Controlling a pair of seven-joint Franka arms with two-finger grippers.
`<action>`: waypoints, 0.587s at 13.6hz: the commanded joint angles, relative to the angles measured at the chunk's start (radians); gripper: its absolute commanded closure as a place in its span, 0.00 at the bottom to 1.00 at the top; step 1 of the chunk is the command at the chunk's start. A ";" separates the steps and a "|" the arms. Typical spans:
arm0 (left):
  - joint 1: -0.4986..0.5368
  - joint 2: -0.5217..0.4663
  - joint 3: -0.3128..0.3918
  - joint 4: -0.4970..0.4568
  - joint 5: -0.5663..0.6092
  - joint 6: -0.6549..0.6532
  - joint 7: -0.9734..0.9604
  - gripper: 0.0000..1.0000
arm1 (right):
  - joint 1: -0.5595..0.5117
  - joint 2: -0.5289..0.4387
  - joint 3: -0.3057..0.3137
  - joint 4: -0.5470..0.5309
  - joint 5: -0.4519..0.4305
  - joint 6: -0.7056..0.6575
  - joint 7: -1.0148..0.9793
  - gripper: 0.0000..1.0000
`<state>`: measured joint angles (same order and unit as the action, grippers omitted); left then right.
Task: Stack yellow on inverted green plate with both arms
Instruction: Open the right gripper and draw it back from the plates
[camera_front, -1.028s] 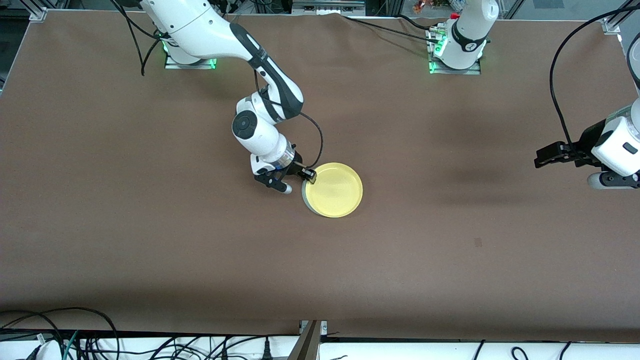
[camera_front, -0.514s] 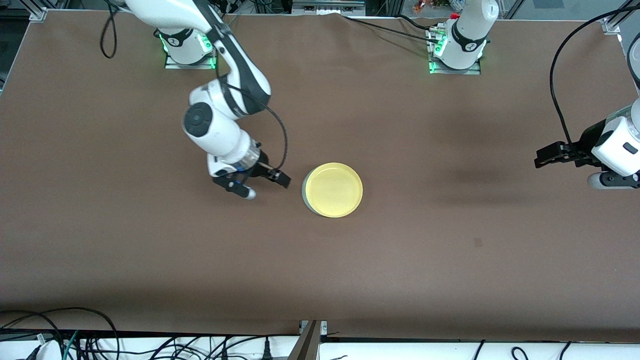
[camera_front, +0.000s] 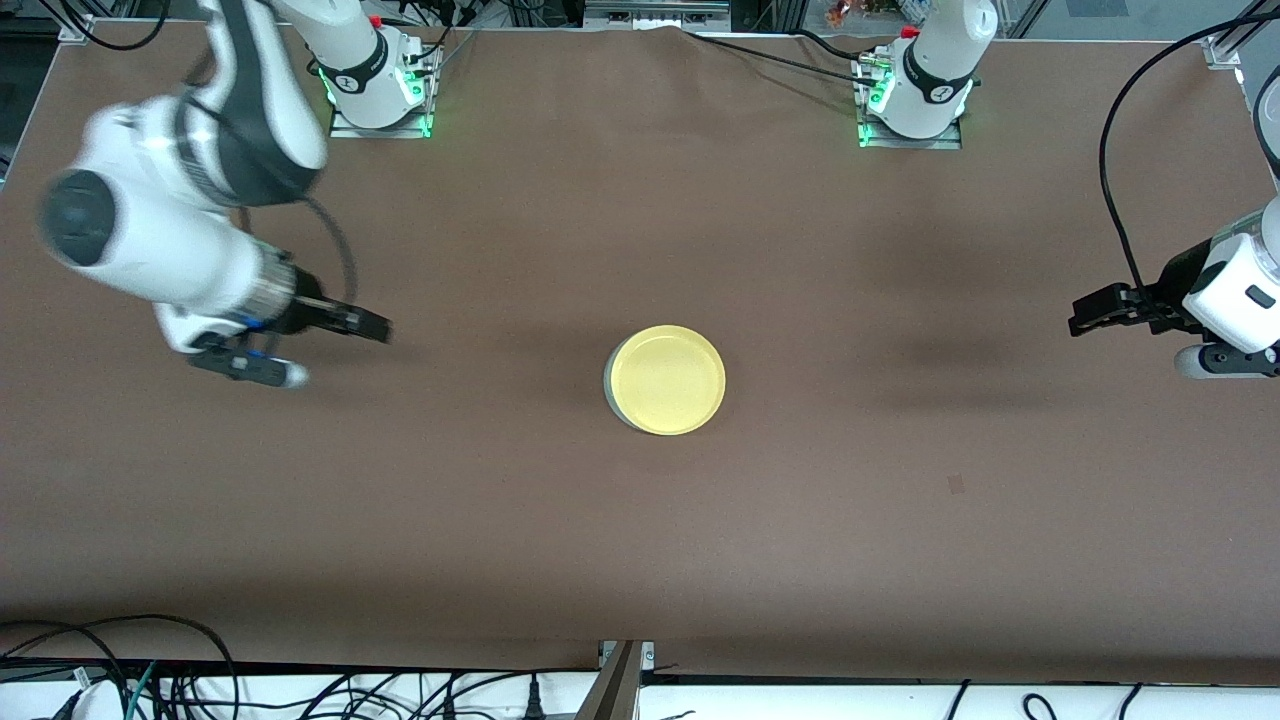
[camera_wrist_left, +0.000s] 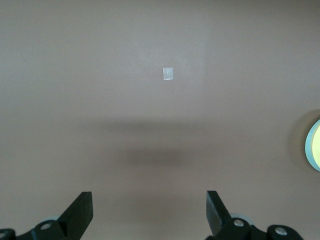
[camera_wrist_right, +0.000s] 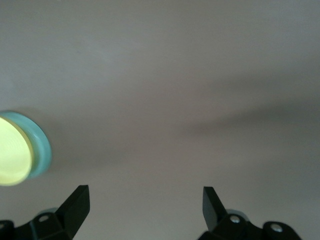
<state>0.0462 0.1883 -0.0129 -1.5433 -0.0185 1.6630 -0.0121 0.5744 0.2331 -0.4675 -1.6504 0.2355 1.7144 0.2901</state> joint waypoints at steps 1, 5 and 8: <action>-0.002 0.003 0.002 0.015 -0.012 -0.005 0.020 0.00 | 0.009 0.003 -0.036 0.208 -0.121 -0.258 -0.017 0.00; 0.003 0.003 0.002 0.014 -0.015 -0.005 0.021 0.00 | -0.066 -0.093 0.073 0.240 -0.240 -0.369 -0.023 0.00; 0.004 0.003 0.002 0.014 -0.015 -0.005 0.021 0.00 | -0.382 -0.143 0.361 0.178 -0.243 -0.317 -0.133 0.00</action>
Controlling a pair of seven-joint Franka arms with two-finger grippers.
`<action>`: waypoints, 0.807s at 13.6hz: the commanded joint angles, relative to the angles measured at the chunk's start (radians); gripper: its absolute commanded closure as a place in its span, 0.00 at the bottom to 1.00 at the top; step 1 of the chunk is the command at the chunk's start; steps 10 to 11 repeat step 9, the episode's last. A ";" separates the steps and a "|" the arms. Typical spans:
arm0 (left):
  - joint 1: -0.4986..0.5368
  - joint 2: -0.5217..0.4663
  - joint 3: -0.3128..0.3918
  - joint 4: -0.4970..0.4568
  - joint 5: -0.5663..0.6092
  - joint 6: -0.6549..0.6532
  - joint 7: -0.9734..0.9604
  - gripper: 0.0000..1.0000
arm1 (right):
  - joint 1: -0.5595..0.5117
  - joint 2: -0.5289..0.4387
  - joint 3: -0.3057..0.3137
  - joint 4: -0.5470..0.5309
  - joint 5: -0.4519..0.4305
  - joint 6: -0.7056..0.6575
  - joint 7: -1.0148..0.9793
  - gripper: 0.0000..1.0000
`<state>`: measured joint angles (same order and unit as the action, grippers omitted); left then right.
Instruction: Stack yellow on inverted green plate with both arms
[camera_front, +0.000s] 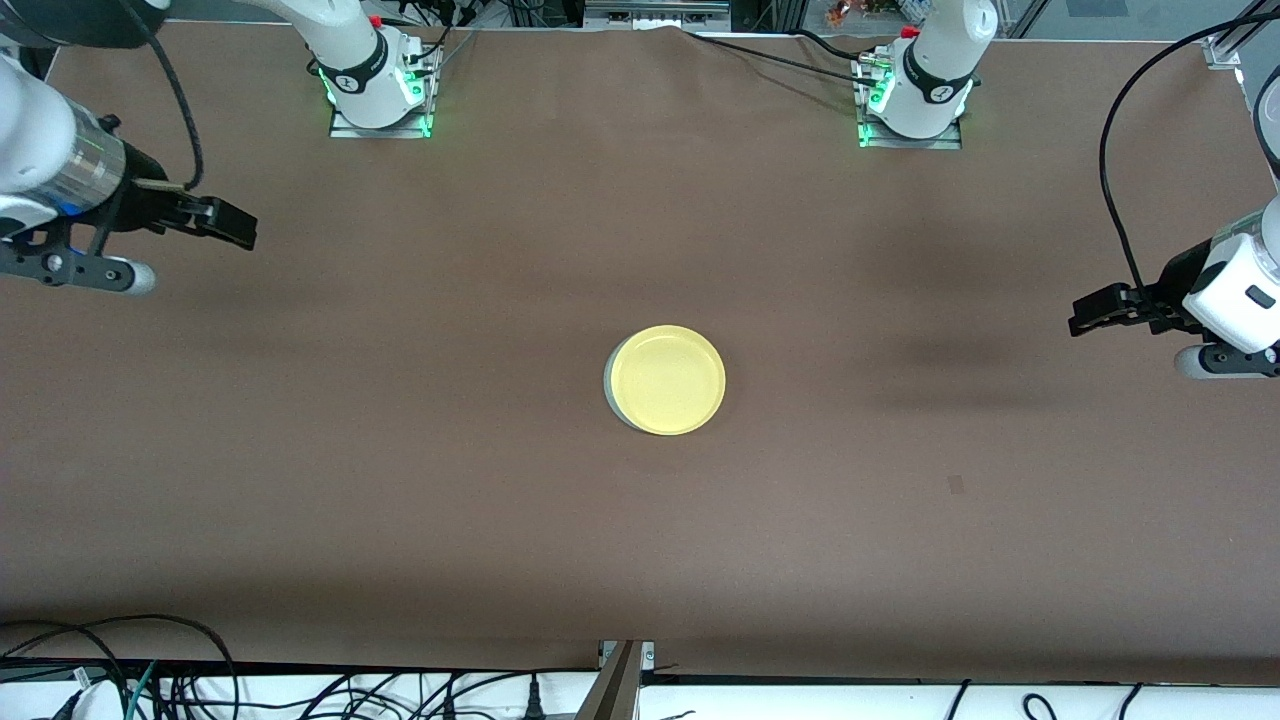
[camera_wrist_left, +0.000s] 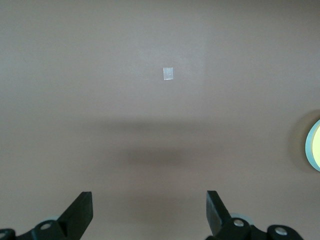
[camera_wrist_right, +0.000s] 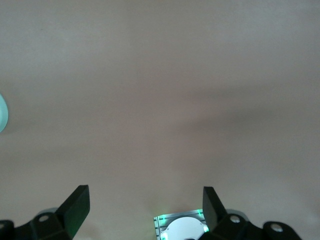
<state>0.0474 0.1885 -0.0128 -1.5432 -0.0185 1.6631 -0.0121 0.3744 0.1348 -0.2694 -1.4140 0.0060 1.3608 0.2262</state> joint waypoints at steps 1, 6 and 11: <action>0.003 0.003 0.002 0.015 -0.015 -0.005 0.021 0.00 | -0.245 -0.075 0.212 -0.104 -0.015 0.078 -0.082 0.00; 0.000 0.003 0.002 0.015 -0.015 -0.005 0.020 0.00 | -0.350 -0.224 0.251 -0.365 -0.033 0.347 -0.233 0.00; 0.002 0.003 0.002 0.015 -0.017 -0.003 0.020 0.00 | -0.351 -0.221 0.251 -0.343 -0.038 0.296 -0.234 0.00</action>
